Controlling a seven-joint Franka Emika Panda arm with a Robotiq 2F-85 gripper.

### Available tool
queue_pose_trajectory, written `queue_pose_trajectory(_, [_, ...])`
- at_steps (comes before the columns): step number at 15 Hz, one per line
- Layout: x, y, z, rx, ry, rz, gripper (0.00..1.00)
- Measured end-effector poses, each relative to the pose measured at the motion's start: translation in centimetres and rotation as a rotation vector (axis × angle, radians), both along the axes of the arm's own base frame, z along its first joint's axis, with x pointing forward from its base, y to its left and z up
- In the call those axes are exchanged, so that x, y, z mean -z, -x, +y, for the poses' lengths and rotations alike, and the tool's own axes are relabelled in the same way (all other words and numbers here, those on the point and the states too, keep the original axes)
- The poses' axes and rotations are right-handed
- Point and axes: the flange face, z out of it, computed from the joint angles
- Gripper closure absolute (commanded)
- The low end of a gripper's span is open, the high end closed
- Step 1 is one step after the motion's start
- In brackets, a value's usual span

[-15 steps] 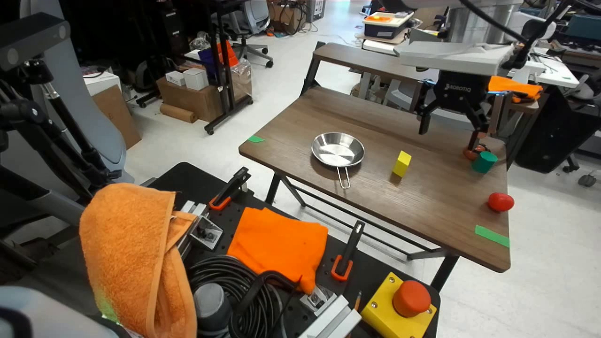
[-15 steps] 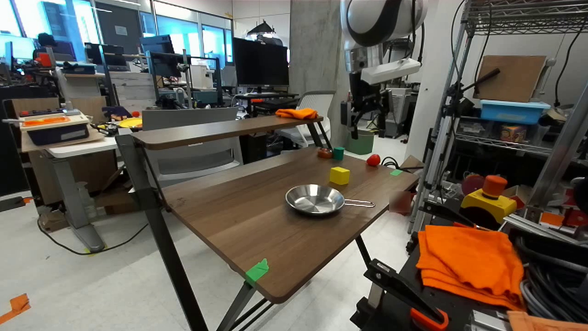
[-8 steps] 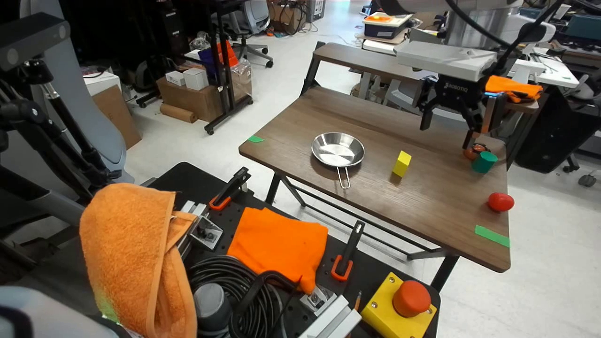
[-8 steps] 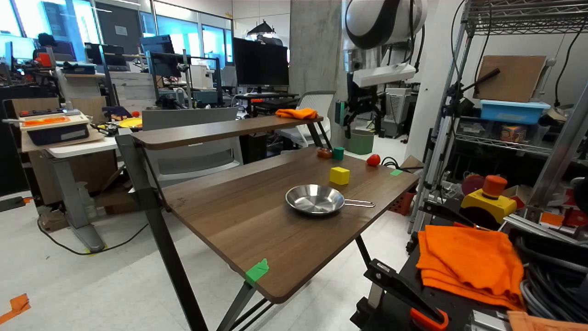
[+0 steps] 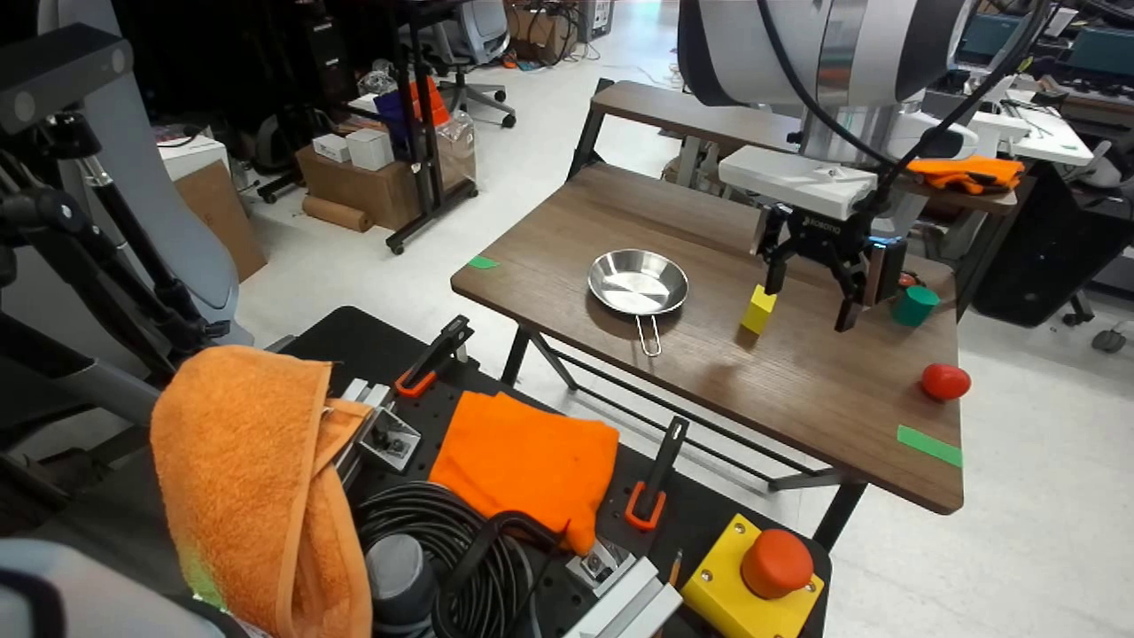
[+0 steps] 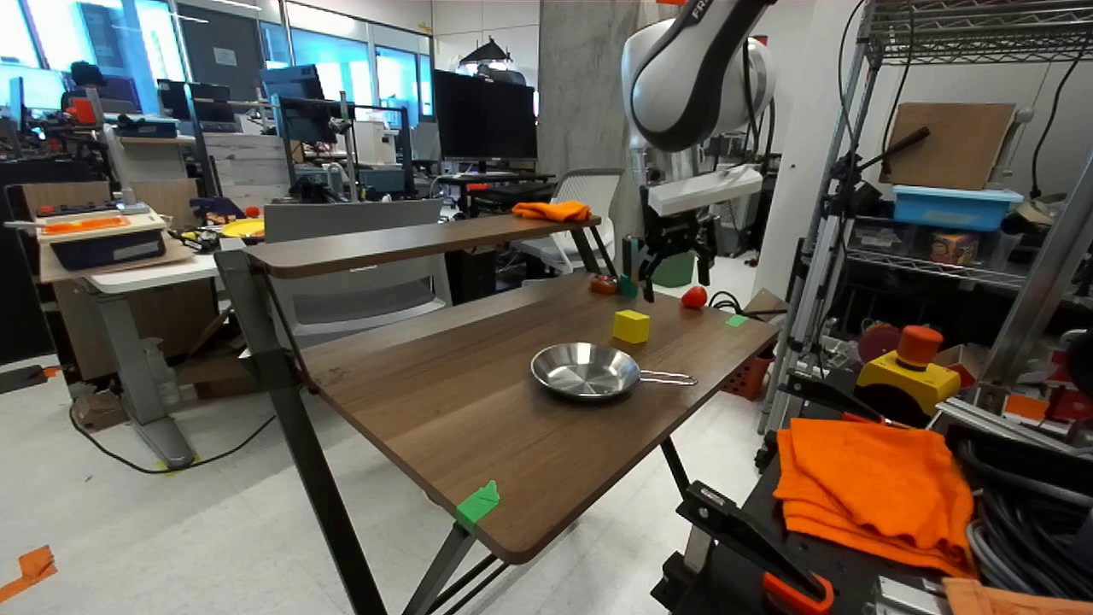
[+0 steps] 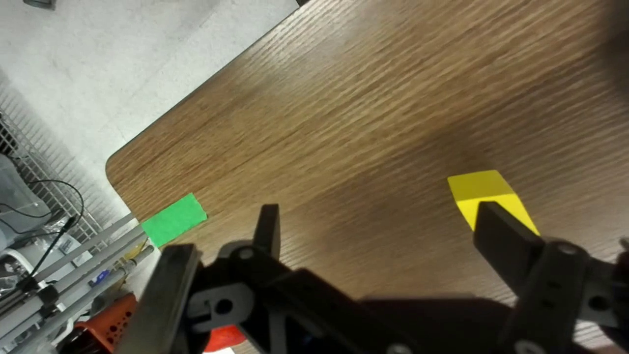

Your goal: Put the yellow block on the silver pan then remove it from the pan

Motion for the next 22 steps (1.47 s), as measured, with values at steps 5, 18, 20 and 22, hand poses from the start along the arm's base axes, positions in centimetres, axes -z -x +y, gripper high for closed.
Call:
queue_pose_trajectory(5, [-0.1,-1.0,2.1,-0.21,-0.052,-0.016,0.0])
queue_pose_trajectory(18, [2.5,0.5,1.8,-0.369,-0.183,-0.001,0.0])
queue_pose_trajectory(20, [2.8,0.7,1.4,-0.368,-0.186,0.006,0.0])
queue_pose_trajectory(22, [2.8,0.8,0.9,-0.366,-0.178,0.007,0.0])
